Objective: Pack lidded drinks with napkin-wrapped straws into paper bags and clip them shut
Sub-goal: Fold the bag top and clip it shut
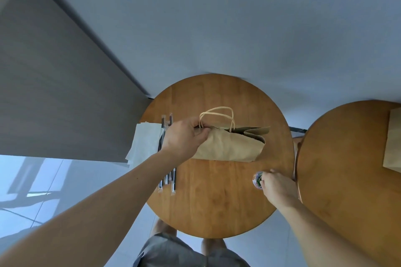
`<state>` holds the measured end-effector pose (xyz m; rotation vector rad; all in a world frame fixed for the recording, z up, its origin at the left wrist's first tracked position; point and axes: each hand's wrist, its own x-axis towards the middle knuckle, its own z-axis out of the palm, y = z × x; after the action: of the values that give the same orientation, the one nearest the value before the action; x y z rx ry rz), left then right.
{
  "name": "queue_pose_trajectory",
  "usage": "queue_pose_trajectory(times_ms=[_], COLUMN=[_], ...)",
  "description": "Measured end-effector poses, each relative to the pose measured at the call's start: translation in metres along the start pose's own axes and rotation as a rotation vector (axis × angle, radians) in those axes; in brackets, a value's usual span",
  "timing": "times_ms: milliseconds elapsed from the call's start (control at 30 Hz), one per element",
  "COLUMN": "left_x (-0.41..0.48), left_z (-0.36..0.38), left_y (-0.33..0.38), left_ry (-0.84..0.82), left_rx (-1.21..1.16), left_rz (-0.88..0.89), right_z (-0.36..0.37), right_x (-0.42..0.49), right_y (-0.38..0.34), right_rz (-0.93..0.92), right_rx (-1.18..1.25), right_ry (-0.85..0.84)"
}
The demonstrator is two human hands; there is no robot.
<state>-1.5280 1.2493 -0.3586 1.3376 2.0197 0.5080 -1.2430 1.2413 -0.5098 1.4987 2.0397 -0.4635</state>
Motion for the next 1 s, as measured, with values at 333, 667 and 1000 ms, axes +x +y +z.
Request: queue_pose_trajectory(times_ms=[333, 667, 1000], left_x=[-0.0021, 0.0009, 0.0017], left_z=[-0.0016, 0.0001, 0.0014], left_y=[-0.0003, 0.0002, -0.0035], left_ry=[-0.015, -0.014, -0.017], left_rx=[-0.034, -0.043, -0.055], left_rz=[0.004, 0.008, 0.012], right_z=[-0.0059, -0.0015, -0.0066], right_x=[-0.0017, -0.0017, -0.0024], right_y=[0.0051, 0.0048, -0.0013], right_rz=[-0.093, -0.121, 0.020], right_rx=[-0.142, -0.189, -0.017], right_ry=[-0.001, 0.048, 0.042])
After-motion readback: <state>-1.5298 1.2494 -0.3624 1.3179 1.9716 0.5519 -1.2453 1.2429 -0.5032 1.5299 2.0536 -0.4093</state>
